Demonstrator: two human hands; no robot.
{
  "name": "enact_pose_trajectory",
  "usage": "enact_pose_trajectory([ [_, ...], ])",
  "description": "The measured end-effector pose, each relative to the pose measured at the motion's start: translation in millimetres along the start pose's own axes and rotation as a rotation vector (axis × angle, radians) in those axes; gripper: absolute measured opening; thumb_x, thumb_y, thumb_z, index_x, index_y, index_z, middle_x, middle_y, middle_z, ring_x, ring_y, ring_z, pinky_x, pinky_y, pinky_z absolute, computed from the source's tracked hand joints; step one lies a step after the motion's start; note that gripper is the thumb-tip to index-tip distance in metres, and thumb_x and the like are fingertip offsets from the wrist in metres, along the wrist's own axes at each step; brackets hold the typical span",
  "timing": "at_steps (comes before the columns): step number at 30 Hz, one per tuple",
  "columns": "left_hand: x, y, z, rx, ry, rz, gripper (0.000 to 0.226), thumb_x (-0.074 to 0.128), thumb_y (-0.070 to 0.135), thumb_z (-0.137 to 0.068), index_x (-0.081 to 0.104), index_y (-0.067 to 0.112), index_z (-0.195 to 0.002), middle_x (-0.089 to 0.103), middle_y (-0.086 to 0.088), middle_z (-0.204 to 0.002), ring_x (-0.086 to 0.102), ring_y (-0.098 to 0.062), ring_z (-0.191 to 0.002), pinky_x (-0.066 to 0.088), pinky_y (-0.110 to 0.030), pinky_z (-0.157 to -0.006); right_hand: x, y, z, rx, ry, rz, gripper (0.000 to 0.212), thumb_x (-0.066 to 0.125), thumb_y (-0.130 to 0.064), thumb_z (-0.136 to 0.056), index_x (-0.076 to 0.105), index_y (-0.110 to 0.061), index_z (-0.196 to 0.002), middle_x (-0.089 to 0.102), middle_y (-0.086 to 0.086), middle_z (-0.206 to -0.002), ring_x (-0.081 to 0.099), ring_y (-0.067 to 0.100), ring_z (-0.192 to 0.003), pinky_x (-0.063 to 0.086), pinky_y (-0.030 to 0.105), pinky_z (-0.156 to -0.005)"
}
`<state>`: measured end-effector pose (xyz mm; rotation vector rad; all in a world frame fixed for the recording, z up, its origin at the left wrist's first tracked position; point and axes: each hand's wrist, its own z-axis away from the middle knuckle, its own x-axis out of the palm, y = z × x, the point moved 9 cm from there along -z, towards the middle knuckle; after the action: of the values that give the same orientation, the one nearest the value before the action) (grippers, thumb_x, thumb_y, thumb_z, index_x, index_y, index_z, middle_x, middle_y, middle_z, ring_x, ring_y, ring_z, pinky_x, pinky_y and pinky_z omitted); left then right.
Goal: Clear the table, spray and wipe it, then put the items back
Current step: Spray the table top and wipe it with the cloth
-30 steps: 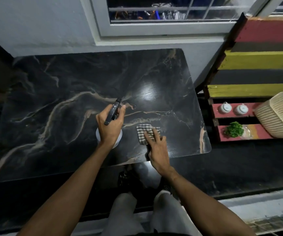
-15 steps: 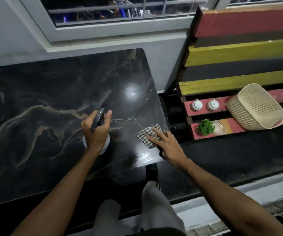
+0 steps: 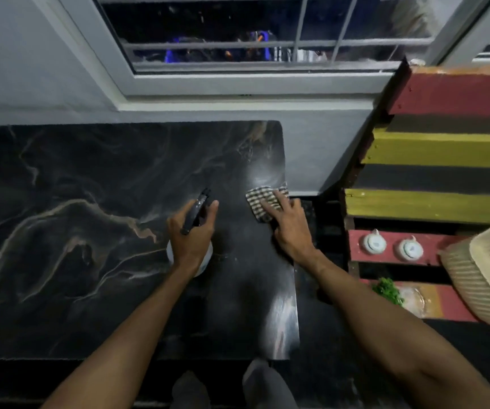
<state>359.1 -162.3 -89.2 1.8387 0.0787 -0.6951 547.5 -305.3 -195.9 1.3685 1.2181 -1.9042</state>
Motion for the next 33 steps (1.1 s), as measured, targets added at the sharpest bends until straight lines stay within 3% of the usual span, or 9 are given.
enact_pose_trajectory([
  [3, 9.4, -3.3, -21.5, -0.012, 0.029, 0.032, 0.035, 0.074, 0.025, -0.094, 0.055, 0.019, -0.065, 0.055, 0.004, -0.056, 0.055, -0.012, -0.053, 0.042, -0.027, -0.052, 1.9, -3.0, -42.0, -0.145, -0.014, 0.047, 0.079, 0.049, -0.003, -0.071, 0.048, -0.034, -0.145, 0.031, 0.006, -0.16, 0.039, 0.031, -0.114, 0.041, 0.042, -0.097],
  [8, 11.9, 0.4, -55.9, 0.07, 0.063, 0.017, 0.046, 0.075, 0.02, -0.093, 0.044, 0.033, -0.062, 0.045, 0.014, -0.053, 0.046, -0.006, -0.048, 0.037, -0.022, -0.05, -15.8, 15.6, -128.2, 0.078, 0.127, -0.033, 0.067, 0.05, -0.007, -0.076, 0.053, -0.022, -0.142, 0.036, 0.017, -0.155, 0.041, 0.041, -0.117, 0.041, 0.047, -0.103],
  [12, 9.2, -7.7, -74.8, 0.124, 0.086, 0.034, 0.046, 0.078, 0.016, -0.091, 0.045, 0.017, -0.059, 0.042, 0.012, -0.052, 0.04, -0.004, -0.048, 0.038, -0.032, -0.047, -12.4, -16.1, -187.9, -0.188, 0.056, 0.064, 0.07, 0.043, -0.016, -0.074, 0.052, -0.024, -0.143, 0.038, 0.016, -0.155, 0.041, 0.043, -0.122, 0.038, 0.049, -0.107],
  [17, 2.4, -1.8, -85.7, 0.185, 0.097, 0.035, 0.057, 0.078, 0.011, -0.09, 0.037, 0.042, -0.064, 0.041, 0.016, -0.051, 0.043, 0.001, -0.047, 0.034, -0.015, -0.052, -43.1, 37.1, -233.6, 0.108, 0.212, 0.004, 0.075, 0.025, -0.036, -0.072, 0.056, -0.02, -0.138, 0.047, 0.022, -0.141, 0.044, 0.045, -0.111, 0.045, 0.051, -0.094],
  [19, -8.5, -7.3, -82.3, 0.136, 0.098, 0.053, 0.055, 0.077, 0.013, -0.091, 0.039, 0.039, -0.063, 0.043, 0.015, -0.051, 0.043, -0.001, -0.048, 0.035, -0.018, -0.052, -32.3, 26.9, -210.9, 0.11, 0.179, 0.04, 0.072, 0.028, -0.033, -0.075, 0.052, -0.019, -0.141, 0.043, 0.022, -0.144, 0.042, 0.046, -0.112, 0.046, 0.052, -0.093],
  [23, -40.6, -13.3, -60.3, 0.071, 0.073, 0.126, 0.048, 0.076, 0.014, -0.093, 0.045, 0.029, -0.06, 0.047, 0.013, -0.052, 0.045, -0.004, -0.048, 0.039, -0.025, -0.051, 1.8, -20.7, -122.9, 0.074, 0.146, 0.05, 0.074, 0.058, -0.011, -0.072, 0.048, -0.021, -0.145, 0.035, 0.019, -0.152, 0.039, 0.043, -0.113, 0.042, 0.05, -0.101],
  [28, -90.2, -32.4, -27.7, 0.044, 0.028, 0.131, 0.045, 0.074, 0.017, -0.094, 0.046, 0.01, -0.06, 0.05, 0.003, -0.053, 0.049, -0.017, -0.049, 0.043, -0.038, -0.051, 46.0, -115.2, -20.6, 0.073, 0.083, -0.032, 0.08, 0.057, -0.007, -0.07, 0.045, -0.025, -0.147, 0.027, 0.013, -0.159, 0.035, 0.032, -0.114, 0.04, 0.041, -0.099],
  [31, -132.1, -51.5, -7.1, 0.066, 0.009, 0.102, 0.04, 0.074, 0.02, -0.095, 0.054, 0.009, -0.062, 0.058, 0.002, -0.056, 0.057, -0.017, -0.052, 0.046, -0.035, -0.052, 70.9, -178.5, 26.5, 0.163, 0.094, -0.104, 0.081, 0.058, -0.004, -0.071, 0.042, -0.025, -0.148, 0.024, 0.014, -0.16, 0.037, 0.031, -0.114, 0.045, 0.042, -0.097],
  [33, -158.6, -65.0, 2.1, 0.049, 0.012, 0.093, 0.034, 0.074, 0.02, -0.094, 0.058, 0.013, -0.064, 0.059, 0.008, -0.058, 0.058, -0.008, -0.054, 0.045, -0.03, -0.053, 91.9, -221.5, 39.8, 0.091, 0.06, -0.105, 0.082, 0.056, -0.006, -0.07, 0.04, -0.024, -0.149, 0.022, 0.015, -0.161, 0.037, 0.034, -0.116, 0.043, 0.043, -0.098],
])
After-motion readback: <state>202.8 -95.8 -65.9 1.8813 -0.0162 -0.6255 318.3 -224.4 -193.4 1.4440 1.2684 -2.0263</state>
